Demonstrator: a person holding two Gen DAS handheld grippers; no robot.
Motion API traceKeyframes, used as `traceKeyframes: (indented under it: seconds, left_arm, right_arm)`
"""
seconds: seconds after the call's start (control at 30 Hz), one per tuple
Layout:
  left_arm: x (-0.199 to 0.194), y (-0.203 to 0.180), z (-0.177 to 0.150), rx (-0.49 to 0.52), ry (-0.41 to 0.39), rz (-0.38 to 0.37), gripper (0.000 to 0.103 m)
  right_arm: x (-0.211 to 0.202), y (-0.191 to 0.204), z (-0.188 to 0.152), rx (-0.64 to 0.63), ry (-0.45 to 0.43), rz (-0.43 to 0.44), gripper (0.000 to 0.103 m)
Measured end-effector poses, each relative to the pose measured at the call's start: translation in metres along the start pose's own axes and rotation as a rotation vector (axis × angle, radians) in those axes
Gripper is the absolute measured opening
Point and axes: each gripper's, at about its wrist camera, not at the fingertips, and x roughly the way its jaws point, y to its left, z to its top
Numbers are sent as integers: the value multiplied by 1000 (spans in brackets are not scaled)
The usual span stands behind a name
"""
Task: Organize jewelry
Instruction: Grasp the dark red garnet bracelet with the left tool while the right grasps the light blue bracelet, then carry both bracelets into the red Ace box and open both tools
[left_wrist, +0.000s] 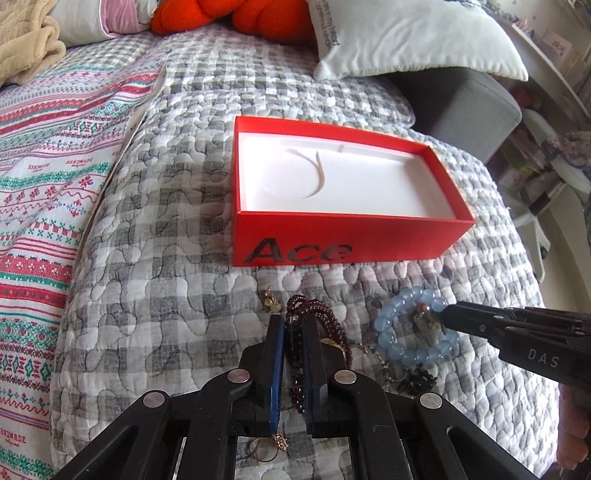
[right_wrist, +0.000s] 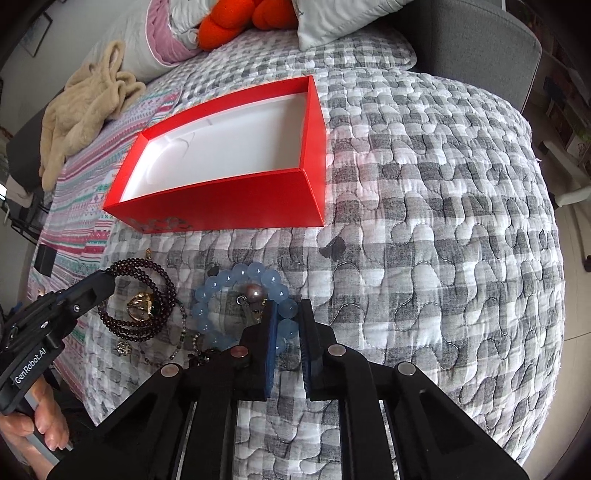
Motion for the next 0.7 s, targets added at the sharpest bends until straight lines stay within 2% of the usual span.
traceKeyframes:
  seconds: [0.33,0.7]
  left_arm:
    - [-30,-6,15,0,-114,-56,3]
    - [-44,-15,39,-38,-229,-100,3]
  right_arm:
    - [-41,8,6,15,-118,89,12]
    - [-77,12,17,35,-239,130,12]
